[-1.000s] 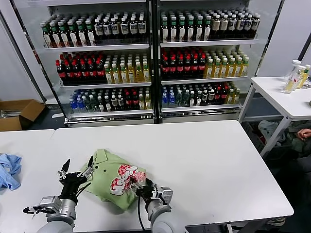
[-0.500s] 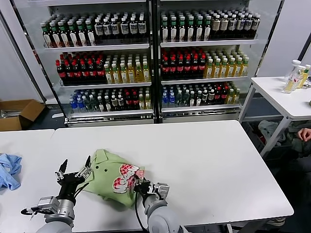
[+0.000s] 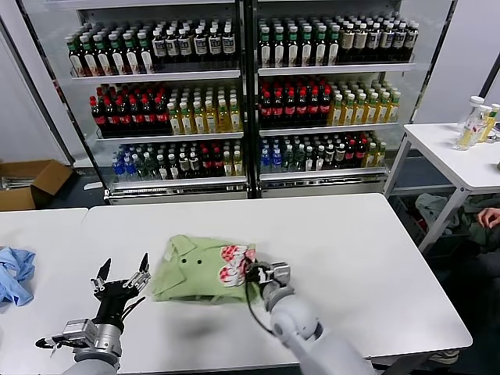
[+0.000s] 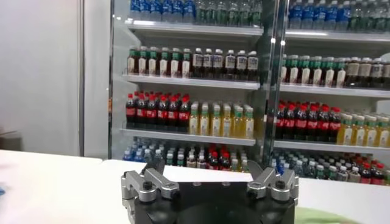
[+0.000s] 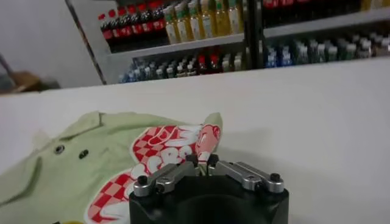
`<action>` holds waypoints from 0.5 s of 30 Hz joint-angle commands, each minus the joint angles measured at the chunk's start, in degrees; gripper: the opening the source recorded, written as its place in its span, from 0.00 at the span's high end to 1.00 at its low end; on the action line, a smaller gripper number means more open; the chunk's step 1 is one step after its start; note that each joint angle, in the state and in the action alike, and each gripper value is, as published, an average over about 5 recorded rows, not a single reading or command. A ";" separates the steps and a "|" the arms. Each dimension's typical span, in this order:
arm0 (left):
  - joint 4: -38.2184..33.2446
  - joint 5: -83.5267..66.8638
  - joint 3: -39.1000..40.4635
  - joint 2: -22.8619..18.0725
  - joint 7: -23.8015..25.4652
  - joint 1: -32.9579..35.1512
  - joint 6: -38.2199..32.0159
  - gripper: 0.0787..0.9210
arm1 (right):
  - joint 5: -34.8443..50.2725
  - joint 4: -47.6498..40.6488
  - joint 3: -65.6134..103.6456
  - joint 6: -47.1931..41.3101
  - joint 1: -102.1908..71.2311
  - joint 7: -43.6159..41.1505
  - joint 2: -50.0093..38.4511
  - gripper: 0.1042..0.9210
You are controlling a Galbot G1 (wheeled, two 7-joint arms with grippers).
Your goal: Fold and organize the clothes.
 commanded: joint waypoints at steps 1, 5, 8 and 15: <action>0.01 0.43 0.51 0.30 0.12 0.00 0.18 0.12 | -14.27 -7.69 1.99 -5.12 11.61 -21.56 -13.23 0.95; -0.01 0.84 0.89 0.51 0.31 0.16 0.21 0.12 | -16.75 -11.07 2.25 -4.85 14.58 -25.63 -14.32 0.95; 0.02 0.96 1.03 0.56 0.37 0.21 0.20 0.12 | -17.53 -12.84 2.29 -3.71 16.07 -26.83 -14.06 0.95; -0.07 0.96 1.15 0.96 0.45 0.23 0.18 0.12 | -17.99 -10.30 3.86 7.07 11.36 -23.26 -14.00 0.92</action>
